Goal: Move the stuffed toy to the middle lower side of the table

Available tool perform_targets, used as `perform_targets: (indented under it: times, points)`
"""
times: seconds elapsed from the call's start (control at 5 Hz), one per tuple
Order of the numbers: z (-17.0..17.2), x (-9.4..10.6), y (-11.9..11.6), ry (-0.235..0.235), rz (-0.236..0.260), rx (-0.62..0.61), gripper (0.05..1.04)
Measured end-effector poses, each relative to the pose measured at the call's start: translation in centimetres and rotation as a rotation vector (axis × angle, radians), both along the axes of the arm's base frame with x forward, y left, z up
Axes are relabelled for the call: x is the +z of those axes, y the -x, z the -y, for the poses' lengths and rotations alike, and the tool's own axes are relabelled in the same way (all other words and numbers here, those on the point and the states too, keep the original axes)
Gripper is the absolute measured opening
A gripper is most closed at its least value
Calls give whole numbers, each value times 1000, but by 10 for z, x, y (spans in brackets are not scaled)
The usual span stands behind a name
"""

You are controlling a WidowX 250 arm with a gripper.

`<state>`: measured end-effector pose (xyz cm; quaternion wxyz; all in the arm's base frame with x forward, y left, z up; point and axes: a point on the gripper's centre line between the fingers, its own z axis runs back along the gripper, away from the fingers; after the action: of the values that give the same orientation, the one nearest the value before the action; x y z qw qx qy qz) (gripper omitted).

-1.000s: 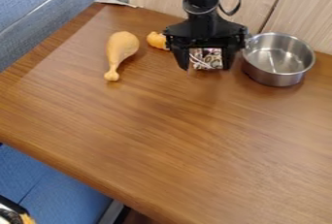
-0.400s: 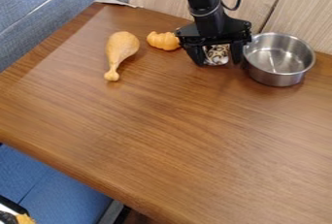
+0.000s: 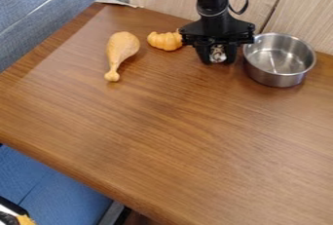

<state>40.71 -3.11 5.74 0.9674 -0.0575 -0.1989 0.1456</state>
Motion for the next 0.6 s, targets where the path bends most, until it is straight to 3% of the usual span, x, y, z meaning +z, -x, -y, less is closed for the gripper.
perform_targets:
  times: [0.6]
  points:
    - [0,7,12,-57,-49,50,491]
